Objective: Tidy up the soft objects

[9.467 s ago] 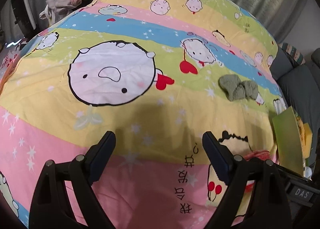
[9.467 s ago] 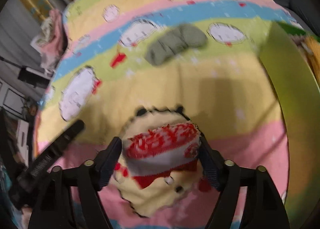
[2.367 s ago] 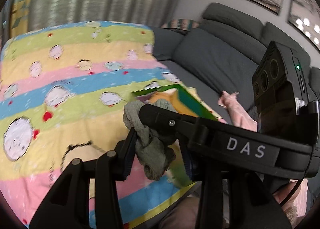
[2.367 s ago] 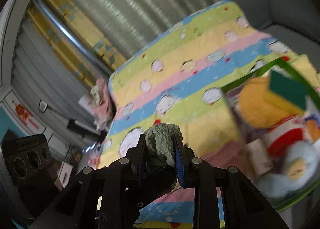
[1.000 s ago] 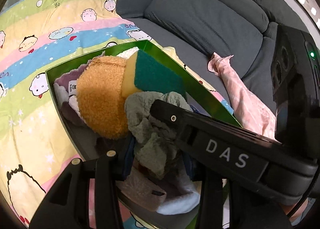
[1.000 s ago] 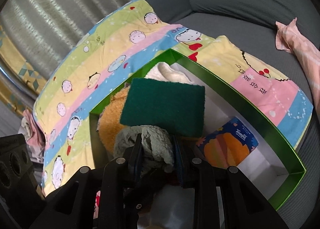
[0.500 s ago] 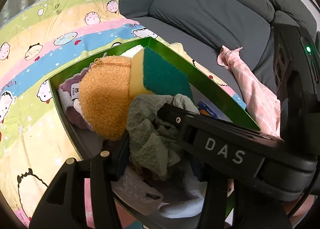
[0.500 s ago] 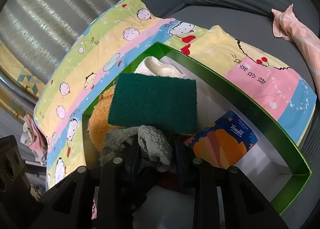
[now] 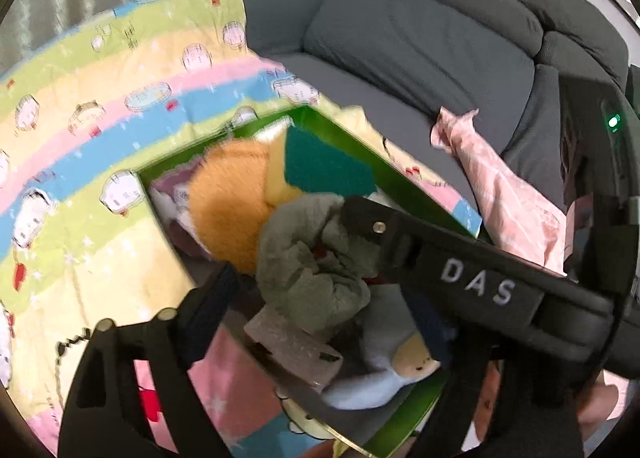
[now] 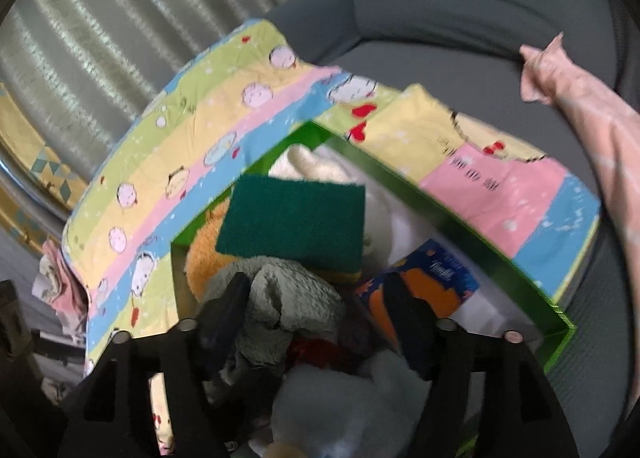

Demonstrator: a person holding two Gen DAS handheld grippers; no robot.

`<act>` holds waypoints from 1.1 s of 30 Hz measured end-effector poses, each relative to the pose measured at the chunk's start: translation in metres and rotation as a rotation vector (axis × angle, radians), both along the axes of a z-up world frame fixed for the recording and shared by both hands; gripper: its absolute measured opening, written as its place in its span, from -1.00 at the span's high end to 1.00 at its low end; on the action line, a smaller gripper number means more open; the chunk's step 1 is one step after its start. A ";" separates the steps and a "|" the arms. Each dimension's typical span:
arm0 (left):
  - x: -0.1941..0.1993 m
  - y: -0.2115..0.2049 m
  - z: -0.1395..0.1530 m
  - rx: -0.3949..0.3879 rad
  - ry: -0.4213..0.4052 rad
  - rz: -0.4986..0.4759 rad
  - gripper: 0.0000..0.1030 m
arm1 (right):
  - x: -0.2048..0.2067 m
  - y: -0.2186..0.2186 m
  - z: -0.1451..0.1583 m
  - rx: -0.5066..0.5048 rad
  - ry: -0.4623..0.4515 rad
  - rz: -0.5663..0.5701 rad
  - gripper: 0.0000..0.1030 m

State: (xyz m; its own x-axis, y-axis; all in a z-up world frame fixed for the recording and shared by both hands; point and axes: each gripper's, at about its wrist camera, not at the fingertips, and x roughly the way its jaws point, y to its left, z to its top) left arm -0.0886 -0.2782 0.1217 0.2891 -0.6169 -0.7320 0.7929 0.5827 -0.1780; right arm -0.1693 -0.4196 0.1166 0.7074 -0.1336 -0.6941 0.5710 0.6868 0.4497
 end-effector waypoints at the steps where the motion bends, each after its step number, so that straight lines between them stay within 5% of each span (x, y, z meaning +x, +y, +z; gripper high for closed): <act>1: -0.003 0.005 0.006 -0.013 -0.027 0.011 -0.73 | -0.004 0.001 0.004 -0.003 -0.012 -0.010 -0.53; 6: -0.012 0.024 0.025 -0.043 -0.053 0.020 -0.74 | -0.016 0.012 0.025 -0.052 -0.050 -0.018 -0.66; 9: -0.018 0.033 0.036 -0.040 -0.084 0.045 -1.00 | -0.020 0.020 0.036 -0.093 -0.059 -0.026 -0.68; 13: -0.024 0.049 0.046 -0.065 -0.098 0.068 -0.97 | -0.030 0.028 0.048 -0.130 -0.070 -0.044 -0.80; 33: -0.036 0.095 0.047 -0.027 -0.075 0.185 -0.97 | -0.051 0.059 0.068 -0.175 -0.061 -0.034 -0.81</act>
